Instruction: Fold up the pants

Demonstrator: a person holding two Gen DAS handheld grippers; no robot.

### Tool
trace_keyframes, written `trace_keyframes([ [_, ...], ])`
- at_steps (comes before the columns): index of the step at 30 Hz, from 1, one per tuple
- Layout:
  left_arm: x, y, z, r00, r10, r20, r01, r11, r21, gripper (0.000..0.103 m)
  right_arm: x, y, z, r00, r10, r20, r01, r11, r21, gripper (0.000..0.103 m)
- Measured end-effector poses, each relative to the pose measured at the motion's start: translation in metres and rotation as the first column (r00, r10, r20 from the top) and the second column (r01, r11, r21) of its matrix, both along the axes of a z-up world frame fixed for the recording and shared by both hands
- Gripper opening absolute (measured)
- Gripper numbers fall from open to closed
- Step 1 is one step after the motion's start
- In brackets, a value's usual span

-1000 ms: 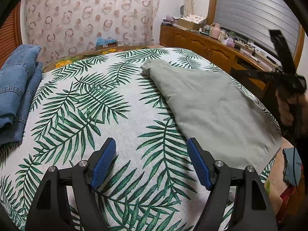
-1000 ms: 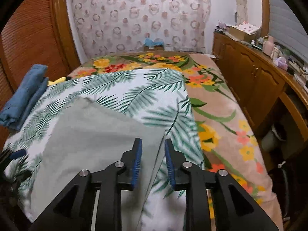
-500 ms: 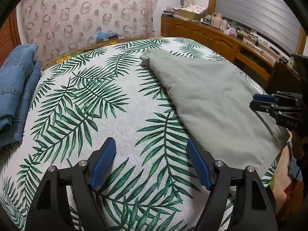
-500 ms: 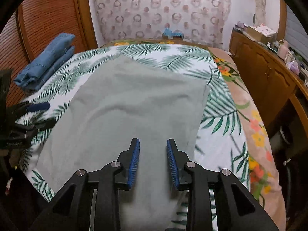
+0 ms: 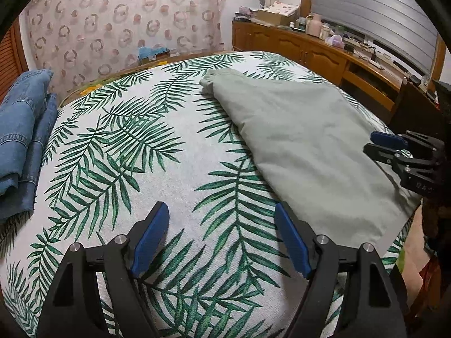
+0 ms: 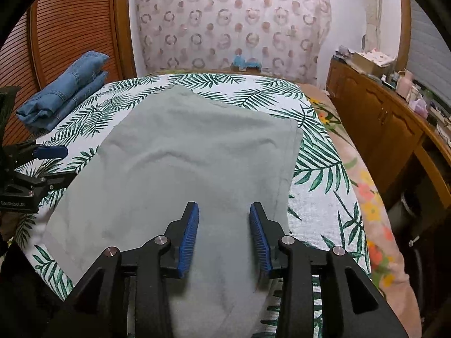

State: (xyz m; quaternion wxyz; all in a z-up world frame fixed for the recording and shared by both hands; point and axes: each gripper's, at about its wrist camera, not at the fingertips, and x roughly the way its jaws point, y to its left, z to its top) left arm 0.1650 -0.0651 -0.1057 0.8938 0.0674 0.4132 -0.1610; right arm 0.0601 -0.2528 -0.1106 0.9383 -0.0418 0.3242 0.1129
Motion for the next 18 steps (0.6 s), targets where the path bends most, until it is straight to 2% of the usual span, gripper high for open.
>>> trace_keyframes([
  [4,-0.005,-0.001,0.005,1.0,-0.02,0.024,0.02,1.0,-0.014,0.078,-0.002,0.004,-0.001,1.0,0.003,0.013,-0.003,1.0,-0.03,0.039],
  [7,-0.013,-0.002,0.012,0.999,-0.032,0.027,0.033,0.998,-0.048,0.078,-0.002,0.0,0.0,1.0,0.005,-0.002,-0.005,1.0,-0.011,0.039],
  [11,-0.029,-0.011,0.018,0.996,-0.083,0.032,0.085,0.994,-0.064,0.072,-0.01,-0.009,0.007,1.0,-0.005,-0.015,0.006,1.0,0.011,0.039],
  [15,-0.044,-0.024,0.015,0.991,-0.133,-0.016,0.13,0.987,-0.096,0.062,-0.031,-0.018,0.014,1.0,-0.011,-0.012,0.011,0.999,0.038,0.039],
  [18,-0.052,-0.035,0.011,0.988,-0.155,-0.026,0.153,0.985,-0.079,0.06,-0.047,-0.024,0.015,1.0,-0.011,-0.022,0.012,0.999,0.047,0.04],
])
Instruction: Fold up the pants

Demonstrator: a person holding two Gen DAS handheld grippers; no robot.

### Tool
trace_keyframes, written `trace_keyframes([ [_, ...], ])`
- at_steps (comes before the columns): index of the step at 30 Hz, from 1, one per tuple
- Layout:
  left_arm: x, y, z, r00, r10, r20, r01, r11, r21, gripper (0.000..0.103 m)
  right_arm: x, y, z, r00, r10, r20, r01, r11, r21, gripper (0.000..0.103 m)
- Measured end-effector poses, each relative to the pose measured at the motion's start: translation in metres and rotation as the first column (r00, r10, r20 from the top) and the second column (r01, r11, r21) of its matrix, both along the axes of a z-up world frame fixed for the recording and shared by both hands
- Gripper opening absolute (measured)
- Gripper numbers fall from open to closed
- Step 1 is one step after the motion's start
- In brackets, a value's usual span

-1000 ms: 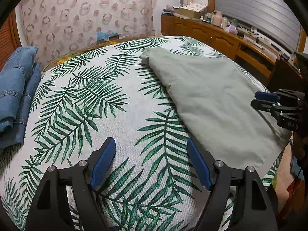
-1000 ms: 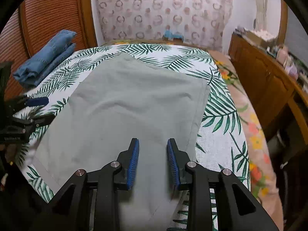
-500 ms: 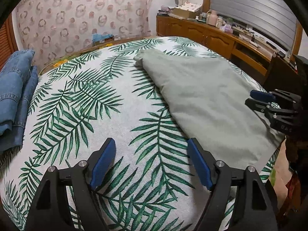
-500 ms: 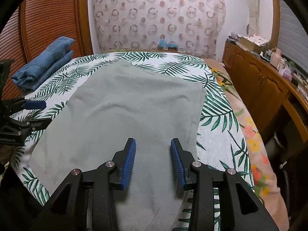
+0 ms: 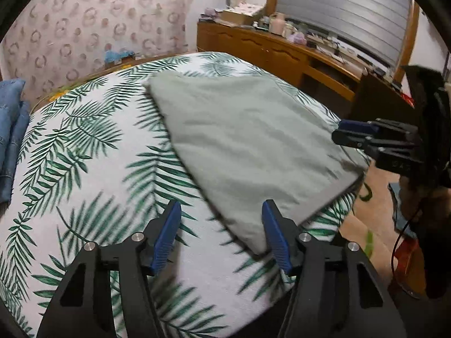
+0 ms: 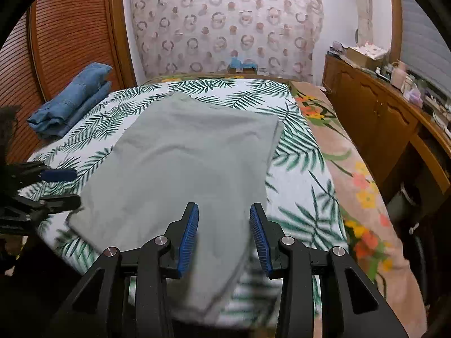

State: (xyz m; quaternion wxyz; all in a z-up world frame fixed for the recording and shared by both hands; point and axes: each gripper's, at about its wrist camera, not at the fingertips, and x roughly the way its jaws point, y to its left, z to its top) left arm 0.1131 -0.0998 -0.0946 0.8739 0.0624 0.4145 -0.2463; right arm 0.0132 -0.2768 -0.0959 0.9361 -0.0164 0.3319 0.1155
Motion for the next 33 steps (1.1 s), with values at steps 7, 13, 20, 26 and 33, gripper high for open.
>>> trace_keyframes([
  [7,-0.002,-0.002,-0.004,1.0,0.001,-0.004,-0.001,1.0,0.005,0.06,-0.021,-0.004,-0.004,0.999,0.006,-0.031,-0.006,1.0,0.011,0.04],
  [13,-0.002,0.0,-0.006,1.0,0.002,0.004,-0.002,1.0,0.003,0.06,-0.028,-0.001,-0.009,0.999,0.015,-0.047,-0.015,1.0,-0.001,0.039],
  [20,-0.003,0.0,-0.007,1.0,-0.001,0.01,0.001,1.0,0.002,0.06,-0.024,-0.008,-0.009,0.997,0.018,-0.071,-0.014,0.998,0.058,0.039],
  [26,-0.004,0.001,-0.006,1.0,-0.002,0.011,0.002,1.0,0.0,0.06,-0.025,-0.005,-0.009,0.995,0.086,-0.059,-0.08,0.992,0.102,0.014],
  [33,-0.012,0.003,-0.002,0.999,-0.014,-0.032,0.013,1.0,-0.025,0.048,-0.028,-0.009,0.001,0.995,0.094,0.012,-0.095,0.987,0.133,0.009],
])
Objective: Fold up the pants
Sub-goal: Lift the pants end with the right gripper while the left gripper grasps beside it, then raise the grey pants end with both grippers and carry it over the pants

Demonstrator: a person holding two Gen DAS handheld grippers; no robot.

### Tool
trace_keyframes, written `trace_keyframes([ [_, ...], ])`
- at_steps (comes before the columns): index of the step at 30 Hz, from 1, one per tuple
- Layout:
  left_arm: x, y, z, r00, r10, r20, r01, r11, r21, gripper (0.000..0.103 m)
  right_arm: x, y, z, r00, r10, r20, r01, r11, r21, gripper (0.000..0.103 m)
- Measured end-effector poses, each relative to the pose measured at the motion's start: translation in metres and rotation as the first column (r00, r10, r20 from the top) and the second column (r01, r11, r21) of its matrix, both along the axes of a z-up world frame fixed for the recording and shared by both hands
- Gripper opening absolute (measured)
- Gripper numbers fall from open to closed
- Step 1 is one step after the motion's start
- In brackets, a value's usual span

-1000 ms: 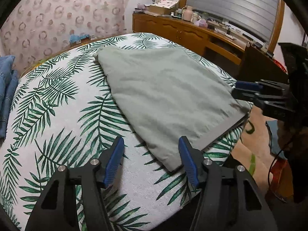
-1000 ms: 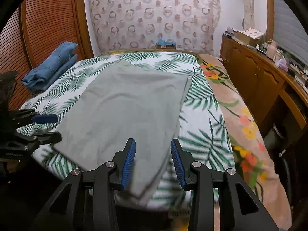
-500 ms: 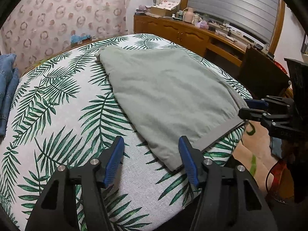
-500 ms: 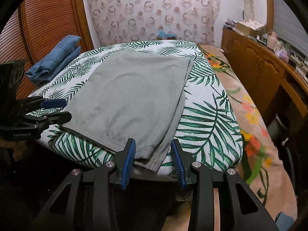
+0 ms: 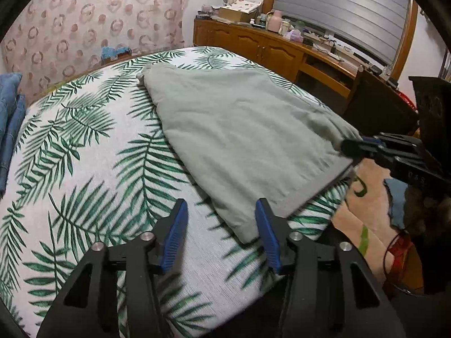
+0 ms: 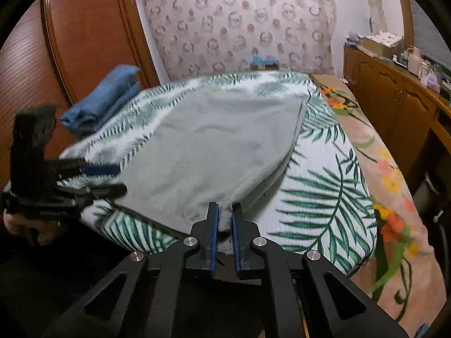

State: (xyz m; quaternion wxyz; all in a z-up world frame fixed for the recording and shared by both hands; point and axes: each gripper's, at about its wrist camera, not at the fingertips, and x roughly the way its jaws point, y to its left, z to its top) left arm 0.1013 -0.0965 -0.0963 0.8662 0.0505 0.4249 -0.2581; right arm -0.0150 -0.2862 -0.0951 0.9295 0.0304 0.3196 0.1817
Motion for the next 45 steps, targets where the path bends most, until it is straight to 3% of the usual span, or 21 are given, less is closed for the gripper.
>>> trace_keyframes([
  [10,-0.011,-0.013,-0.002,0.999,-0.029,0.014,0.029,0.999,0.023,0.044,0.0,0.003,-0.005,1.0,-0.004,0.001,0.004,1.0,-0.007,0.008],
  [16,-0.012,-0.016,0.001,0.998,-0.048,0.029,0.048,0.999,0.011,0.015,0.0,0.002,-0.002,1.0,-0.001,0.007,0.001,1.0,-0.005,0.008],
  [21,-0.01,-0.011,0.015,0.997,-0.037,0.07,0.037,0.999,-0.01,0.01,0.002,0.006,0.009,0.999,0.025,0.041,-0.025,1.0,0.001,0.008],
  [32,-0.006,0.018,0.095,0.971,0.024,0.239,-0.001,0.995,-0.097,0.01,0.009,0.023,0.079,0.973,0.07,0.221,-0.067,0.998,-0.023,0.007],
  [41,0.004,0.047,0.179,0.901,0.098,0.423,-0.057,0.992,-0.109,0.01,0.02,0.055,0.153,0.925,0.132,0.357,-0.114,0.991,-0.072,0.007],
  [45,-0.003,0.059,0.199,0.88,0.116,0.46,-0.07,0.991,-0.117,0.01,0.024,0.066,0.17,0.905,0.151,0.398,-0.137,0.989,-0.064,0.007],
])
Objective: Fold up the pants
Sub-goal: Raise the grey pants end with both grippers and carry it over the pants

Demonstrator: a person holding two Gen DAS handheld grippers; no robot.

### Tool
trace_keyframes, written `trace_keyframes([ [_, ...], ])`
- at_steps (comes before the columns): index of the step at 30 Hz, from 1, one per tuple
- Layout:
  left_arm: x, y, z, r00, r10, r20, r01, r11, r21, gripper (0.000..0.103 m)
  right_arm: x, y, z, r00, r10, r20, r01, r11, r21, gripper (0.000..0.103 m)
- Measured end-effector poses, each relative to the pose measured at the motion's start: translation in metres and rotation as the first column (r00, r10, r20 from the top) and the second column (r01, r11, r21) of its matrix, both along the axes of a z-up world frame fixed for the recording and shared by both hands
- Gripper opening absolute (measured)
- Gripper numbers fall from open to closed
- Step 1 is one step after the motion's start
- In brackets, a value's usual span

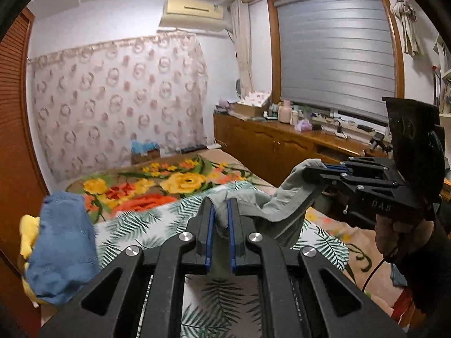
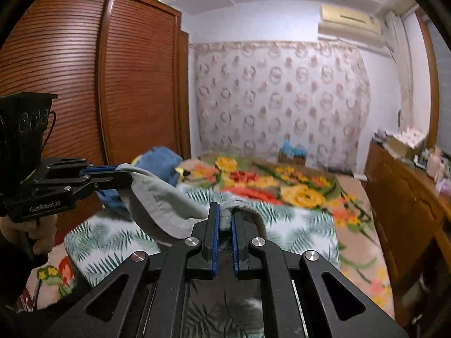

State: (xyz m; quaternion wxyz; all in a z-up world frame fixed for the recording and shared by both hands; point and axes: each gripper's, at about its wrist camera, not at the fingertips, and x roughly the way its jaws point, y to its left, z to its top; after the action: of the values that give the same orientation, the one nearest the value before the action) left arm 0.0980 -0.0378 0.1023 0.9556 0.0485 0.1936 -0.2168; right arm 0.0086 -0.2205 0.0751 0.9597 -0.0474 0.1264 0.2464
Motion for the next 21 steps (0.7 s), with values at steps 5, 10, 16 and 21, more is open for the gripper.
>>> trace_keyframes([
  [5,-0.015,0.008,0.01,0.999,0.005,0.047,-0.005,1.0,-0.003,0.01,-0.005,0.005,0.005,0.999,0.03,0.027,-0.03,0.999,0.011,0.007],
  [10,-0.006,0.015,0.004,0.999,0.024,0.037,-0.024,1.0,0.002,0.01,0.002,-0.003,-0.007,0.999,0.036,0.024,-0.036,0.999,0.001,0.007],
  [16,0.026,0.025,-0.006,0.998,0.065,0.006,-0.065,0.998,0.018,0.01,0.036,-0.005,-0.007,1.0,0.013,-0.027,-0.013,1.0,-0.019,0.007],
  [21,0.057,0.034,-0.013,0.993,0.115,-0.014,-0.115,0.993,0.029,0.01,0.07,0.006,0.008,0.998,-0.009,-0.055,0.008,1.0,-0.024,0.007],
])
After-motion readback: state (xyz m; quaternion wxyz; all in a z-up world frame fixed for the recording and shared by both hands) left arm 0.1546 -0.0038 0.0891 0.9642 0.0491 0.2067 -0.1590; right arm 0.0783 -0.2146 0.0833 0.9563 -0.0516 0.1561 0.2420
